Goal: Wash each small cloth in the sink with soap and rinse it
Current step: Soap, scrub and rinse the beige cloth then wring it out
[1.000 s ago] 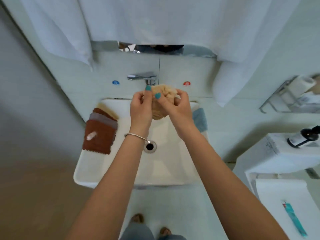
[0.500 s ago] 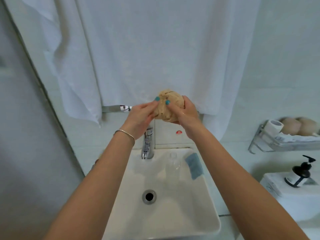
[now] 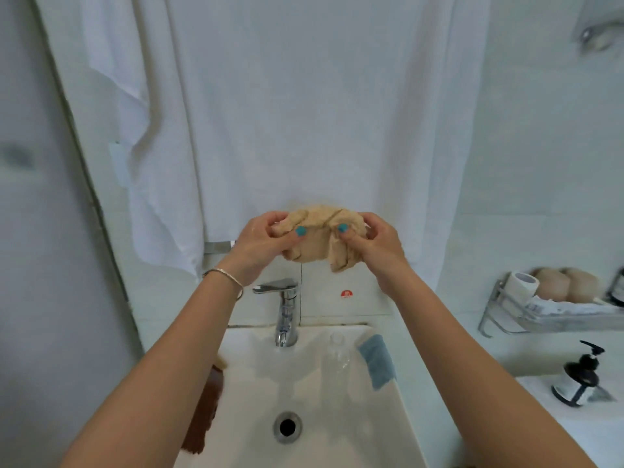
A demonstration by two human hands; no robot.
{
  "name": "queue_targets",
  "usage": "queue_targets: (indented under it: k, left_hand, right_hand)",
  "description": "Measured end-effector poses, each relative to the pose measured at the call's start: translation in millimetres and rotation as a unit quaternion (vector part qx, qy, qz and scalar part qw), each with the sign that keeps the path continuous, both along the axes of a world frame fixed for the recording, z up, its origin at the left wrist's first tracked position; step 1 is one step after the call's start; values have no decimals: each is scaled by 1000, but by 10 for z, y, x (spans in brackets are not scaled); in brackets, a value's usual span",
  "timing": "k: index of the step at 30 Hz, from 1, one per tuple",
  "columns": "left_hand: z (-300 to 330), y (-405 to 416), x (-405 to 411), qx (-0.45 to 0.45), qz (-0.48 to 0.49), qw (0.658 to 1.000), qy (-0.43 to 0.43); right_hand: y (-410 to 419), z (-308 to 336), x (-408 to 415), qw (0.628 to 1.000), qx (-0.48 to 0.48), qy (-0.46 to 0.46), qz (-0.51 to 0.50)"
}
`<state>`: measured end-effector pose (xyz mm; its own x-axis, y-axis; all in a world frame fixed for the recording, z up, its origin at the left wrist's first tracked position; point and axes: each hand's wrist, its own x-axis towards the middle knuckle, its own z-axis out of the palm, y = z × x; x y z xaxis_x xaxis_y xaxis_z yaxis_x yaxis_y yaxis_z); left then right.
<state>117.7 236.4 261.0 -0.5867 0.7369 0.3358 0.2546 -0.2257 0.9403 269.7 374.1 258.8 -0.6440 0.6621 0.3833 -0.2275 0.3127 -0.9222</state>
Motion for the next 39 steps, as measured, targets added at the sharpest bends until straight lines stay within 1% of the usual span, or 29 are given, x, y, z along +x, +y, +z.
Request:
queue_targets:
  k: [5,9,13,19,22,26,28,30,32,34,36,37,39]
  left_hand:
    - [178,-200,-204,10,10,1000,-2]
    - [256,-316,-287,-10,55,996,75]
    - [248,-424,-322,-41,68,991,105]
    - [199,-537,-381,-63,87,984,140]
    - [138,-568,-439,-74,86,985,133]
    - [38,-631,-499,-69,94,990,85]
    - [-37,-644,-516,-81,96,989,74]
    - [-120,-651,-534,-82,88,992,45]
    - [-196,-666,-554,-75,46,996,1]
    - [-254,-697,-572,-53,-21,997,-53]
    - [-286,-735,-585,-37,-58,994,-84]
    - [-301,-747,-587,-35,-56,994,-84]
    - [-341,-747,-573,-27,-27,996,-86]
  right_hand:
    - [28,175,57,999,36,-31,22]
    - [81,278,93,992,88,-85,40]
    - [68,333,86,969,159,-181,48]
    - [26,351,169,936,172,-281,126]
    - [11,326,213,934,182,-284,120]
    - [48,275,297,961,154,-225,53]
    - [50,235,331,965,162,-207,26]
    - [36,200,357,961,179,-208,5]
    - [25,175,404,961,171,-217,22]
    - [54,146,485,962,131,-228,77]
    - [103,110,577,958,101,-239,124]
    - [130,89,607,955,106,-251,119]
    - [141,36,637,949,123,-283,60]
